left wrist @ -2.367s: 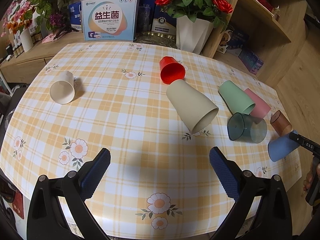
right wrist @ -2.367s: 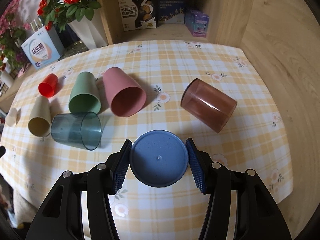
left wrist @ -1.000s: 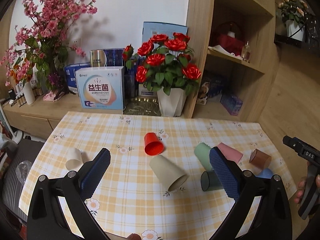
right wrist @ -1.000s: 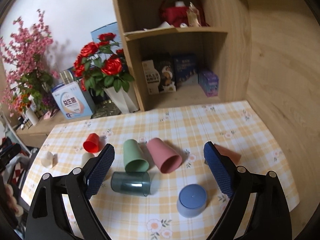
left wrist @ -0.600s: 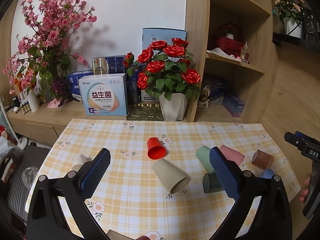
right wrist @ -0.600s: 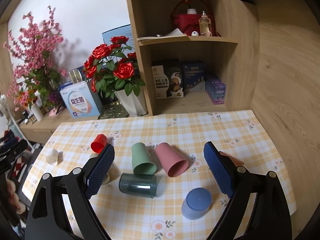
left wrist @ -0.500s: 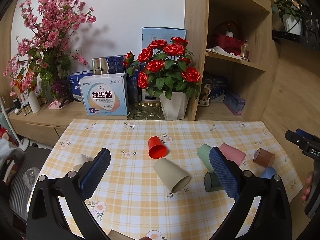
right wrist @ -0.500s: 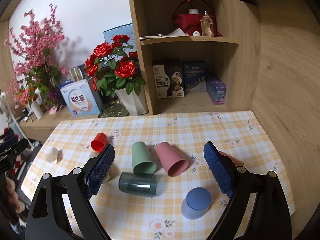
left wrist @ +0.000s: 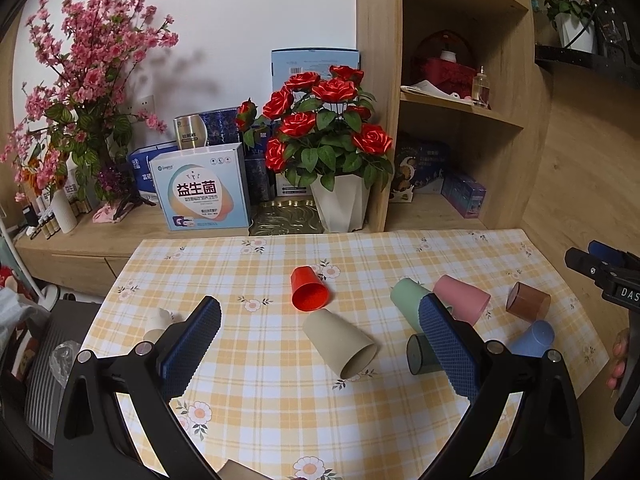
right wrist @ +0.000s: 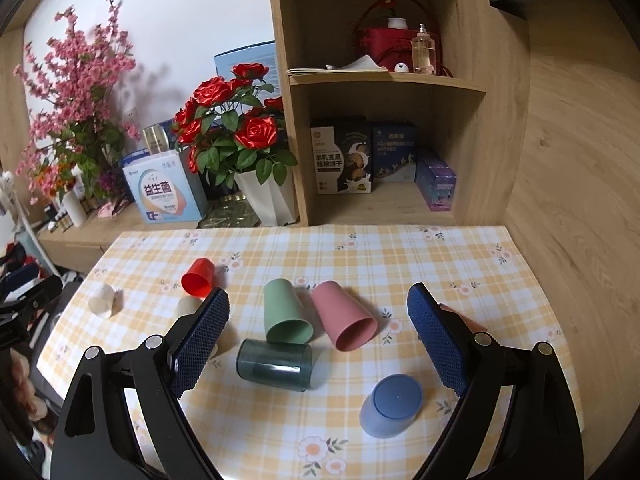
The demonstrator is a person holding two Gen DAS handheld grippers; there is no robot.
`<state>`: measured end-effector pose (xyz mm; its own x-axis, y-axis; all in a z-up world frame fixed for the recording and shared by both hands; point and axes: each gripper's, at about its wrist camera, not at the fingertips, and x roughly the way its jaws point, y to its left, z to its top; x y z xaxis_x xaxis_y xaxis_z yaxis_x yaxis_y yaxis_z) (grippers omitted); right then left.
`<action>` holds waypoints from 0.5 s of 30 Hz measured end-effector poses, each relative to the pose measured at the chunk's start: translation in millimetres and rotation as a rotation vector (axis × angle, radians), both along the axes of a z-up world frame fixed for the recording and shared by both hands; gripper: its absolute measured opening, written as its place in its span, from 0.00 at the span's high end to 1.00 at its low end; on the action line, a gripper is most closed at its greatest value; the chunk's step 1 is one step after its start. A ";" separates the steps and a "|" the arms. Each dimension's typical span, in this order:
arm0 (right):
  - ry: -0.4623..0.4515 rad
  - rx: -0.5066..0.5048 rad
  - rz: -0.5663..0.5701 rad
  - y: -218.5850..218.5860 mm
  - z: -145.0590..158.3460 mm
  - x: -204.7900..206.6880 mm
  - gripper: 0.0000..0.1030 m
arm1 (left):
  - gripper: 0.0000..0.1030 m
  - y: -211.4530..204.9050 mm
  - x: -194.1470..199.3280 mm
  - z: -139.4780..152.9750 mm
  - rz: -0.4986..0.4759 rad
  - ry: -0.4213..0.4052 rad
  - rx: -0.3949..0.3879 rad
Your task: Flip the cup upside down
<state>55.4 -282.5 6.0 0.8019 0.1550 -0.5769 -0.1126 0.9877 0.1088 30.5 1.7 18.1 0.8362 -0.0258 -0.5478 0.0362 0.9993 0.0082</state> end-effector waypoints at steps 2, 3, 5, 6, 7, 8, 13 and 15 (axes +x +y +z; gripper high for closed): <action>0.000 -0.002 0.001 0.4 -0.5 -0.1 0.15 | 0.06 -0.6 0.5 -0.1 -0.004 0.003 0.001; 0.001 -0.003 0.001 1.0 -0.7 0.0 0.15 | 0.06 -0.9 0.5 -0.3 -0.006 0.003 0.001; 0.002 -0.006 0.003 1.8 -1.1 0.0 0.15 | 0.06 -1.5 0.0 -0.4 -0.010 0.001 0.005; 0.002 -0.006 0.004 1.9 -1.3 0.0 0.15 | 0.06 -1.9 -0.3 -0.4 -0.012 -0.001 0.007; 0.002 -0.007 0.004 2.1 -1.3 -0.1 0.15 | 0.06 -2.6 -0.3 -0.1 -0.012 -0.002 0.008; 0.002 -0.007 0.004 2.3 -1.2 -0.2 0.15 | 0.06 -3.0 -0.6 0.0 -0.014 -0.003 0.009; 0.003 -0.009 0.006 2.7 -1.5 -0.3 0.15 | 0.06 -2.9 -2.3 0.0 -0.019 -0.008 0.005; 0.001 -0.011 0.007 3.1 -1.6 -0.6 0.15 | 0.06 -3.0 -2.2 0.0 -0.019 -0.009 0.009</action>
<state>54.8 -279.3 4.4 0.8003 0.1538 -0.5796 -0.1190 0.9881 0.0979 28.2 -1.3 18.1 0.8407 -0.0370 -0.5402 0.0549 0.9983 0.0171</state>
